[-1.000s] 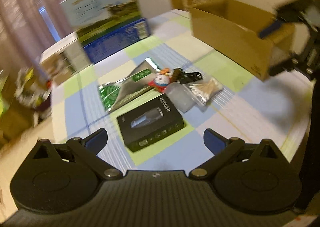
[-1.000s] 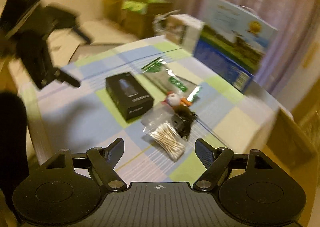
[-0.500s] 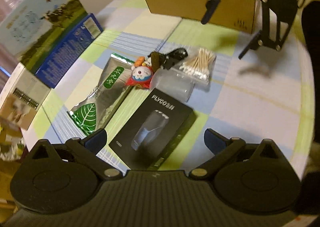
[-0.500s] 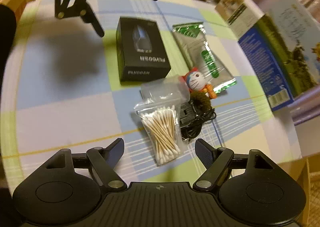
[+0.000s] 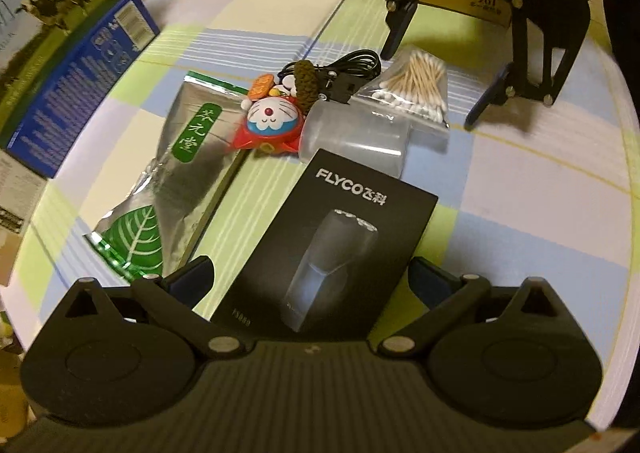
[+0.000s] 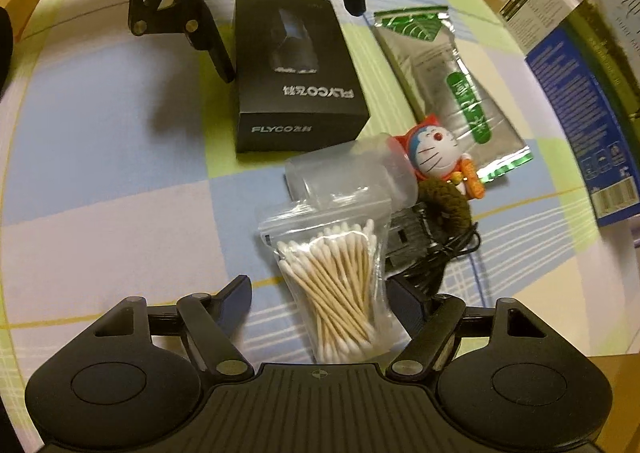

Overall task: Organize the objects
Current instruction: 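Grasp the black FLYCO box with the left tool while the right grasps the cotton swab bag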

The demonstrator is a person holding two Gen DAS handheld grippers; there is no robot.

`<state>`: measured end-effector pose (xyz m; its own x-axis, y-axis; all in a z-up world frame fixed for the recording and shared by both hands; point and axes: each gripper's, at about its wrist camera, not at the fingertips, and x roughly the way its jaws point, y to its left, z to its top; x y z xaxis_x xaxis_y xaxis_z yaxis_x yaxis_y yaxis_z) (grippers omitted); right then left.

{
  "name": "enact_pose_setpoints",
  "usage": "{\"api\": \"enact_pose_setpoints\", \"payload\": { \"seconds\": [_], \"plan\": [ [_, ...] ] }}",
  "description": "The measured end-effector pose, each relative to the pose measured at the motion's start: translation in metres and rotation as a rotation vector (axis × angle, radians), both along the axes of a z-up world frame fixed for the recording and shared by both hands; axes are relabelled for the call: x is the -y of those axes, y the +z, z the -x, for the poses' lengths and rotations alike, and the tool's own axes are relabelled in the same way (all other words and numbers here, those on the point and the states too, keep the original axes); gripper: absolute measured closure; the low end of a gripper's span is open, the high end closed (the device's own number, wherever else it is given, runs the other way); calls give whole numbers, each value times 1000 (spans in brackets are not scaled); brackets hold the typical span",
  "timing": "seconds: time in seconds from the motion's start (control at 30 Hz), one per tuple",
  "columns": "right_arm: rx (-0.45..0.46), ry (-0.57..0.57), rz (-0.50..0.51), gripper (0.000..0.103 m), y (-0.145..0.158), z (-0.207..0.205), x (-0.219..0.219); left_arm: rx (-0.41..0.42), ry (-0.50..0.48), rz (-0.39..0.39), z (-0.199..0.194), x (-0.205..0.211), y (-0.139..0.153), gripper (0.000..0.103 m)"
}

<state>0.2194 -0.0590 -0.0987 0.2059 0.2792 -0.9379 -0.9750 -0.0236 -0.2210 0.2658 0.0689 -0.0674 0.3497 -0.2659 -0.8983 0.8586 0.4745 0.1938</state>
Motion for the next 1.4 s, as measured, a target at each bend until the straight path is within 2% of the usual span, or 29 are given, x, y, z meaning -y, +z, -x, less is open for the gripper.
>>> {"api": "enact_pose_setpoints", "payload": {
  "seconds": [0.1,0.2,0.37,0.43,0.73,0.87,1.03,1.13,1.27,1.33,1.4],
  "plan": [
    [-33,-29,-9,39,1,-7,-3,-42,-13,5,-6,2,-4,6],
    [-70,-68,-10,53,4,-12,-5,-60,-11,2,-7,3,-7,8],
    [-94,-143,14,70,7,-7,-5,-105,73,35,-2,1,0,14],
    [-132,-206,9,72,9,-4,0,-122,112,41,6,1,3,16],
    [-299,-603,-119,72,22,17,36,-167,275,157,59,18,11,26],
    [-274,-731,-194,71,22,29,53,-156,342,175,73,27,9,25],
    [-249,-762,-311,59,20,47,72,-99,429,184,77,36,9,25],
    [-214,-767,-336,58,15,50,70,-64,438,162,79,44,6,25],
    [-167,-736,-332,58,12,58,71,-65,447,162,78,48,0,25],
    [-176,-761,-342,59,11,56,72,-60,453,155,78,50,-3,26],
    [-176,-791,-350,68,11,54,73,-63,469,156,77,51,-4,26]
  ]
}}
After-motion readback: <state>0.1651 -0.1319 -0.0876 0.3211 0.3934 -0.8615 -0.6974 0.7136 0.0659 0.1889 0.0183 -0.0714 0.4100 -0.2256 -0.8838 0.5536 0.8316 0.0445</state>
